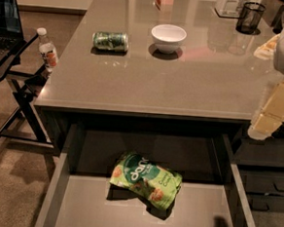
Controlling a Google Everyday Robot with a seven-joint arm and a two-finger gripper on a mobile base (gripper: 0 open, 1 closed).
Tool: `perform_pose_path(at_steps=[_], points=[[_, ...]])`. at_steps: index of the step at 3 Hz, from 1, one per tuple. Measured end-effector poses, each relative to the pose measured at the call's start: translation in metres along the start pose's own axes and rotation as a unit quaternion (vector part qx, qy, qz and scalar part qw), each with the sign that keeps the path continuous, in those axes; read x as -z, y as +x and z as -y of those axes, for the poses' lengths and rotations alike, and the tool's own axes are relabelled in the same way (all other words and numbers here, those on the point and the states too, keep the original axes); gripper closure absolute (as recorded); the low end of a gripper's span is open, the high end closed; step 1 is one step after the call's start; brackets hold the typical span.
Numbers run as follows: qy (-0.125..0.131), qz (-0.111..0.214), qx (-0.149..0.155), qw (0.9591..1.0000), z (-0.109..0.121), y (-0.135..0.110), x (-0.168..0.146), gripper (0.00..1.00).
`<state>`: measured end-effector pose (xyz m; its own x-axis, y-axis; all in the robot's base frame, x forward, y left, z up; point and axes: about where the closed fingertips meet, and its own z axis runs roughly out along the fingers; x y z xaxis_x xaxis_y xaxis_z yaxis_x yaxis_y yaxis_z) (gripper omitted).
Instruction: Pick green rice chip bag from top drawer and place on counter
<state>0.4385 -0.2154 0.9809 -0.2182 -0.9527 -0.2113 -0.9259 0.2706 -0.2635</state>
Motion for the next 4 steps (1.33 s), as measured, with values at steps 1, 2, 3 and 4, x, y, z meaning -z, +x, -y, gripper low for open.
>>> perform_pose_path(at_steps=[1, 2, 3, 4], points=[[0.000, 0.000, 0.000, 1.0000, 0.000, 0.000, 0.000, 0.00], [-0.030, -0.003, -0.005, 0.9995, -0.014, 0.003, -0.032, 0.00], [-0.072, 0.018, -0.017, 0.9971, -0.052, 0.014, -0.075, 0.00], [-0.104, 0.079, -0.010, 0.9914, -0.104, 0.019, -0.108, 0.00]])
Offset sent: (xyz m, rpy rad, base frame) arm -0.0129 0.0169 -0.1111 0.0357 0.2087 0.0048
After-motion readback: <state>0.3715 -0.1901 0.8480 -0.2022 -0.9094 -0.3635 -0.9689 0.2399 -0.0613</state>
